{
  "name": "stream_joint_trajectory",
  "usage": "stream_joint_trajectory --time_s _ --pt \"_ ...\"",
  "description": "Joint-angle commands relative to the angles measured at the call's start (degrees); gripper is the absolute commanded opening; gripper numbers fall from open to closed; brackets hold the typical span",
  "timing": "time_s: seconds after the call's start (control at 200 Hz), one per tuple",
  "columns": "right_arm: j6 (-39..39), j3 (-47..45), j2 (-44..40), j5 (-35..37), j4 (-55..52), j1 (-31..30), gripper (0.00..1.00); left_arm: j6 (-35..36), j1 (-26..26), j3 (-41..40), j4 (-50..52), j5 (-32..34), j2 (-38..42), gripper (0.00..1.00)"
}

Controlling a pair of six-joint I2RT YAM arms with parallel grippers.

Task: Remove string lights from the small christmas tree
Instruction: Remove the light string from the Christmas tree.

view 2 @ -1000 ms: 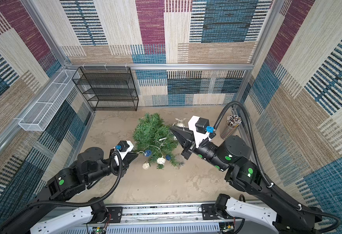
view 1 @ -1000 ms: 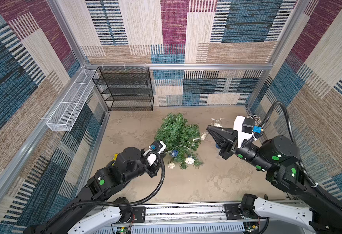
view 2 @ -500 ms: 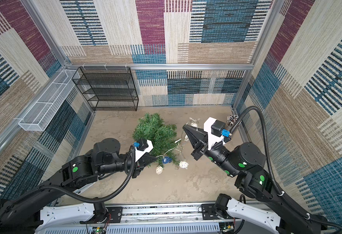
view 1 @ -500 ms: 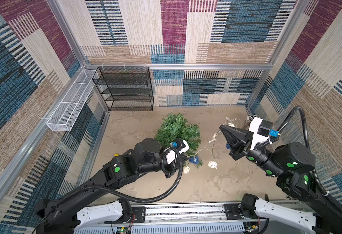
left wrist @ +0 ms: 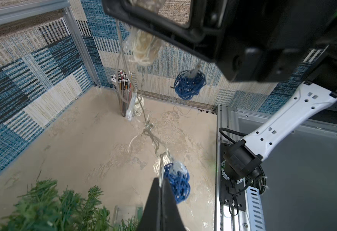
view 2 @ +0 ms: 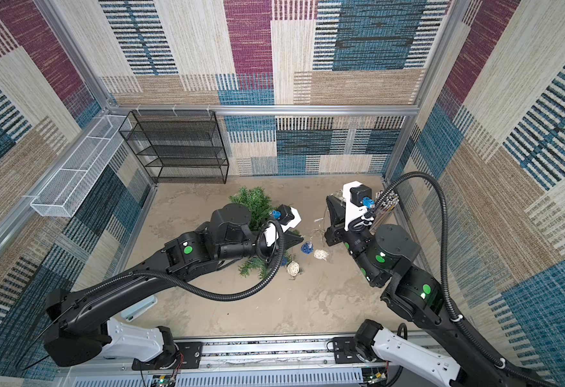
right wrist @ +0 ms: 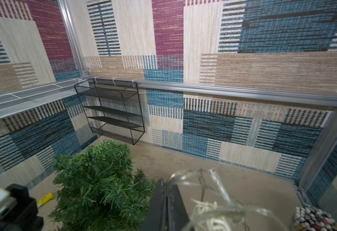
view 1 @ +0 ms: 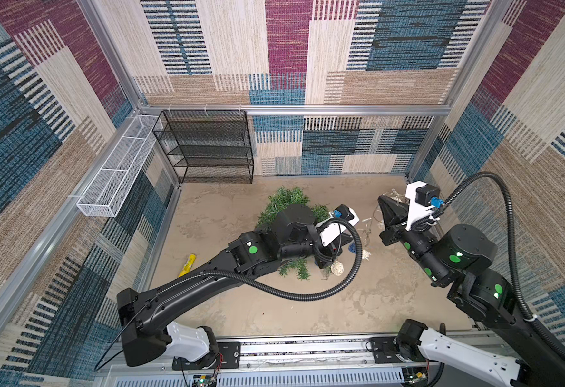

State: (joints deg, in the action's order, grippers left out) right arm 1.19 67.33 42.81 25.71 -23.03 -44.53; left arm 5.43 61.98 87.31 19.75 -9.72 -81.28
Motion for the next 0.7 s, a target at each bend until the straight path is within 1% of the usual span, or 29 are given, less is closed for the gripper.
stream_joint_trajectory --time_s 0.0,0.16,0.336,0.556,0.696 --pt "-1.6 0.2 -0.5 -0.4 -0.7 3.6 0.0 4.5 0.1 5.2 -2.1 0.4 -2.8 0.0" --pt "-2.8 -0.2 0.2 -6.1 -1.2 10.7 0.0 8.2 0.1 11.3 -1.4 1.8 -7.2 0.0" --pt "-4.7 -0.7 1.7 -9.7 -2.6 17.7 0.0 10.4 0.1 13.1 -2.5 3.4 -11.6 0.0" --pt "-6.2 -2.2 1.8 -13.2 -3.7 26.3 0.0 6.5 0.1 10.6 -6.5 1.7 -14.4 0.0" --pt "-7.5 -4.0 2.3 -17.1 -3.6 31.2 0.0 2.9 0.1 8.5 -10.0 2.9 -15.6 0.0"
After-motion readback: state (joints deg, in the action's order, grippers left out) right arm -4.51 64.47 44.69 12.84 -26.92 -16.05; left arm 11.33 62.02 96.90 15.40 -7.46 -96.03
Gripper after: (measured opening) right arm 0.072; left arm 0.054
